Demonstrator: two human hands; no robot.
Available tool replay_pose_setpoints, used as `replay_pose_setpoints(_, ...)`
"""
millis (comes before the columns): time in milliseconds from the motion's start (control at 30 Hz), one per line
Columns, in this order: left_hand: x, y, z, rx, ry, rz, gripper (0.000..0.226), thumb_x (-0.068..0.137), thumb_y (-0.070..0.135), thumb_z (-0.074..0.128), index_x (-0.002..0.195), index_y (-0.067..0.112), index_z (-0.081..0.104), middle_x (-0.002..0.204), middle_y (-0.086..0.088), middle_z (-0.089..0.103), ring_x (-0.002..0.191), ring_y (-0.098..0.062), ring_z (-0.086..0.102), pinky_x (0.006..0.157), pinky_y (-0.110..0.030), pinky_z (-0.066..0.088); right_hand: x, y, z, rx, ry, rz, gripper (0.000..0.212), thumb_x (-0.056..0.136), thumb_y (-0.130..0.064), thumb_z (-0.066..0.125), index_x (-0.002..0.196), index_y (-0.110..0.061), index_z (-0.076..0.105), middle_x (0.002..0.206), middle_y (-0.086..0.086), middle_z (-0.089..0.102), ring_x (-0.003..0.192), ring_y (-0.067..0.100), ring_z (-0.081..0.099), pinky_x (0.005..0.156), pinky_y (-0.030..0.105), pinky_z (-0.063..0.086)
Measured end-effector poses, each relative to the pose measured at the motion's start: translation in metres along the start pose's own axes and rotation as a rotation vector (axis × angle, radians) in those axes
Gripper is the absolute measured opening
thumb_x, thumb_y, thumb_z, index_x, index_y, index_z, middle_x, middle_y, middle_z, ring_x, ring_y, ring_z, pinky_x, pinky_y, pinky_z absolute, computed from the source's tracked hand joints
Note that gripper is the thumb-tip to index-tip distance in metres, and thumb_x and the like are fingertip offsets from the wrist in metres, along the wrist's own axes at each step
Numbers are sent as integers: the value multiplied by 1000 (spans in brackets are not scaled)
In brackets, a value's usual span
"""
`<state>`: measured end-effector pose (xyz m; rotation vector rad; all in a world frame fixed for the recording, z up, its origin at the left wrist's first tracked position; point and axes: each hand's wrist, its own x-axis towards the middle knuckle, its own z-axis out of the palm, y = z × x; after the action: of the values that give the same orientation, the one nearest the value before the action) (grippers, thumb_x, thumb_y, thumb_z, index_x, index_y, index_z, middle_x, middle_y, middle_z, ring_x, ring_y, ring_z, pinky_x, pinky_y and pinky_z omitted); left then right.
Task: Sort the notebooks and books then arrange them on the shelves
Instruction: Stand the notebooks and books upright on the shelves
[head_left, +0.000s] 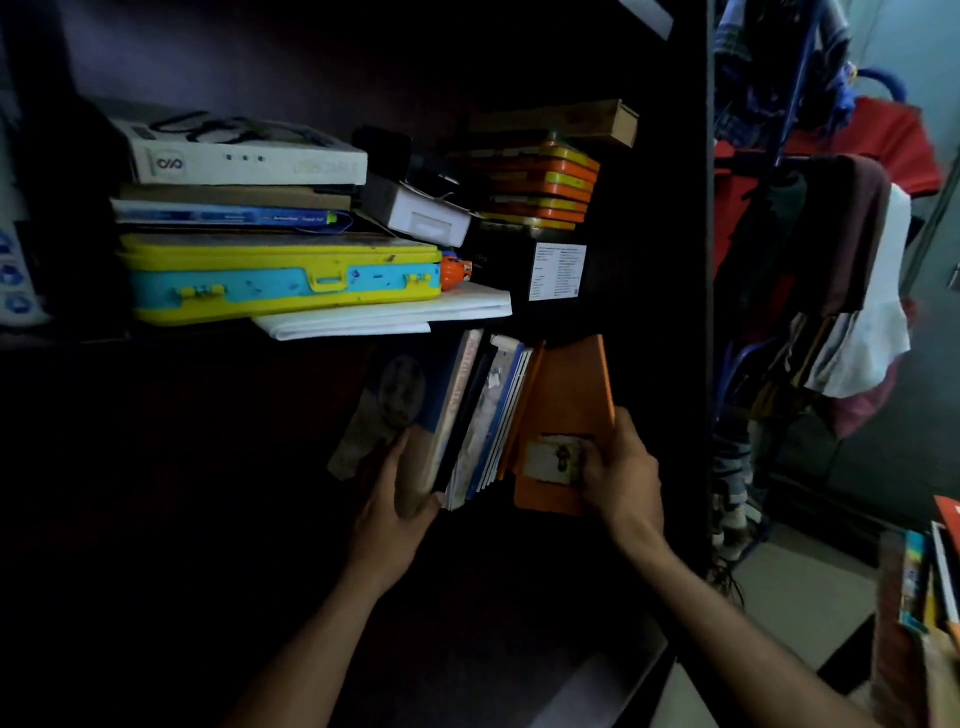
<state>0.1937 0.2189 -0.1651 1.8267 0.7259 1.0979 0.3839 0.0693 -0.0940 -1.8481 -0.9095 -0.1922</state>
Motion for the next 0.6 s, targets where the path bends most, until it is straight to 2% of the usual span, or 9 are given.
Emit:
replay_pose_setpoints(100, 0, 2, -1, -6, -4, 2, 81, 92, 17, 72, 154, 41, 26, 155, 9, 35, 138, -11, 38, 109, -31, 36, -14, 13, -19, -10, 10, -19, 29, 101, -18, 54, 124, -36, 50, 90, -12, 69, 75, 6, 68, 61, 28, 56)
replay_pose_setpoints(200, 2, -3, -1, 21, 1, 0, 82, 91, 19, 73, 155, 41, 26, 156, 9, 34, 140, -10, 35, 108, -29, 33, -25, 17, -38, -56, 44, -32, 25, 99, -13, 54, 112, -34, 49, 81, -10, 67, 62, 0, 63, 48, 16, 45)
replay_pose_setpoints(333, 3, -4, -1, 31, -7, -20, 82, 91, 21, 73, 155, 42, 26, 158, 6, 33, 143, -15, 35, 111, -32, 33, -41, 15, -53, -96, 49, -80, 30, 97, -5, 53, 107, -32, 45, 71, -6, 60, 57, 9, 59, 42, 22, 39)
replay_pose_setpoints(367, 2, -2, 0, 38, -2, -18, 82, 91, 21, 73, 155, 42, 27, 158, 6, 34, 143, -16, 35, 112, -33, 34, -41, 12, -56, -143, 12, -86, 34, 95, -3, 52, 111, -32, 45, 72, -5, 58, 56, 10, 57, 45, 27, 41)
replay_pose_setpoints(433, 3, -2, 0, 51, 5, -5, 82, 90, 22, 74, 154, 42, 28, 158, 5, 35, 143, -17, 36, 114, -37, 35, -35, 3, -61, -314, -134, -92, 47, 92, -4, 52, 127, -33, 39, 81, -1, 58, 67, 23, 60, 55, 38, 45)
replay_pose_setpoints(500, 3, -2, -1, 57, 5, -4, 81, 90, 24, 74, 154, 43, 29, 157, 5, 36, 143, -16, 37, 114, -36, 36, -17, -9, -63, -513, -317, -36, 59, 92, -10, 54, 142, -35, 34, 104, 7, 62, 88, 32, 64, 71, 42, 51)
replay_pose_setpoints(567, 3, -1, -1, 49, -3, -15, 81, 91, 24, 73, 155, 43, 28, 158, 7, 35, 142, -15, 37, 111, -33, 35, 8, -19, -60, -521, -476, 77, 64, 92, -11, 59, 149, -29, 37, 124, 10, 61, 105, 30, 64, 83, 41, 55)
replay_pose_setpoints(600, 2, -1, 0, 43, -6, -16, 81, 91, 23, 73, 155, 42, 27, 158, 7, 34, 142, -15, 36, 111, -32, 35, 18, -22, -58, -478, -531, 122, 62, 91, -9, 60, 148, -24, 41, 124, 9, 61, 105, 26, 65, 84, 37, 56)
